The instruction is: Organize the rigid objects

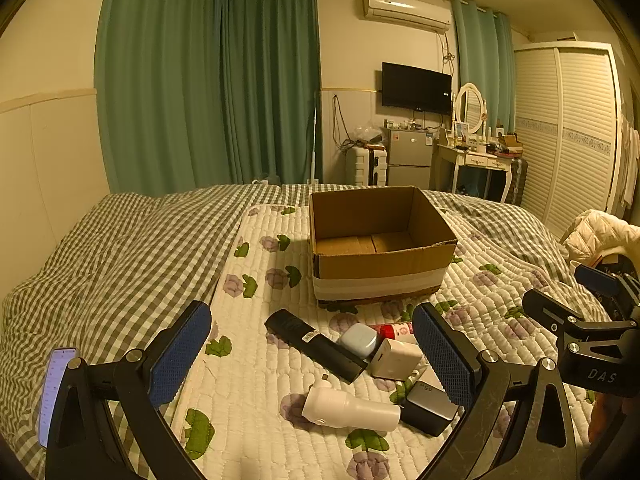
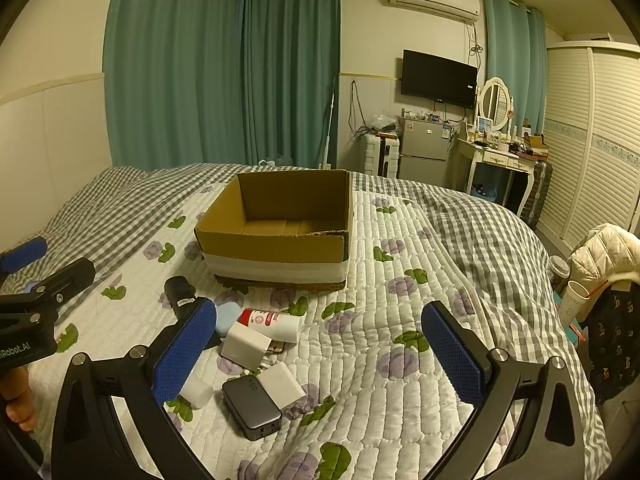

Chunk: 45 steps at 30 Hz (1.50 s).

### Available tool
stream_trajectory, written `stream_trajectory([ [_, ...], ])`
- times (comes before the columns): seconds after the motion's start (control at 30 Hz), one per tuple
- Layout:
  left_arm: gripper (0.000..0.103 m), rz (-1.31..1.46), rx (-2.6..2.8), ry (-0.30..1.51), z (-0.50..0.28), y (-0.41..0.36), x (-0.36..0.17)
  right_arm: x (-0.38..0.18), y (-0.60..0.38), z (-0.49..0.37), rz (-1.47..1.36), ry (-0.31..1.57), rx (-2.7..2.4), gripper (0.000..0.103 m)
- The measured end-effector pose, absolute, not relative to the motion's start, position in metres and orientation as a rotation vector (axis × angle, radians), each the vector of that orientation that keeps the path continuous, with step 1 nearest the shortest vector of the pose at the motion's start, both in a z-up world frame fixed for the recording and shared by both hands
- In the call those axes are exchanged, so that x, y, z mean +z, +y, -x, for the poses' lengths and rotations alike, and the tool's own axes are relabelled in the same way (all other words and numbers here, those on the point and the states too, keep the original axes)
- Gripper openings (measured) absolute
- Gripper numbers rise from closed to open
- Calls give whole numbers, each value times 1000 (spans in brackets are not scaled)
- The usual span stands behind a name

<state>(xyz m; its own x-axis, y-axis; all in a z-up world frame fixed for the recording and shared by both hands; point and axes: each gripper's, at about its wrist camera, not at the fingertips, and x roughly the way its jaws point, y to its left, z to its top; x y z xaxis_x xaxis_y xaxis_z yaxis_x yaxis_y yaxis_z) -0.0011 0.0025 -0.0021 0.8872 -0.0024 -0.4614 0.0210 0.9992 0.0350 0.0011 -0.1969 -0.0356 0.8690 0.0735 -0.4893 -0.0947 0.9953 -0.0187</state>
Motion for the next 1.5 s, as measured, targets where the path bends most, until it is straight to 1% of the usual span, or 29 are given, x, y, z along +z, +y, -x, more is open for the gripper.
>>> stream_trajectory([
  [1.5,103,-29,-18,480,0,2,2,-35,-192,-3,49,521,98,103],
])
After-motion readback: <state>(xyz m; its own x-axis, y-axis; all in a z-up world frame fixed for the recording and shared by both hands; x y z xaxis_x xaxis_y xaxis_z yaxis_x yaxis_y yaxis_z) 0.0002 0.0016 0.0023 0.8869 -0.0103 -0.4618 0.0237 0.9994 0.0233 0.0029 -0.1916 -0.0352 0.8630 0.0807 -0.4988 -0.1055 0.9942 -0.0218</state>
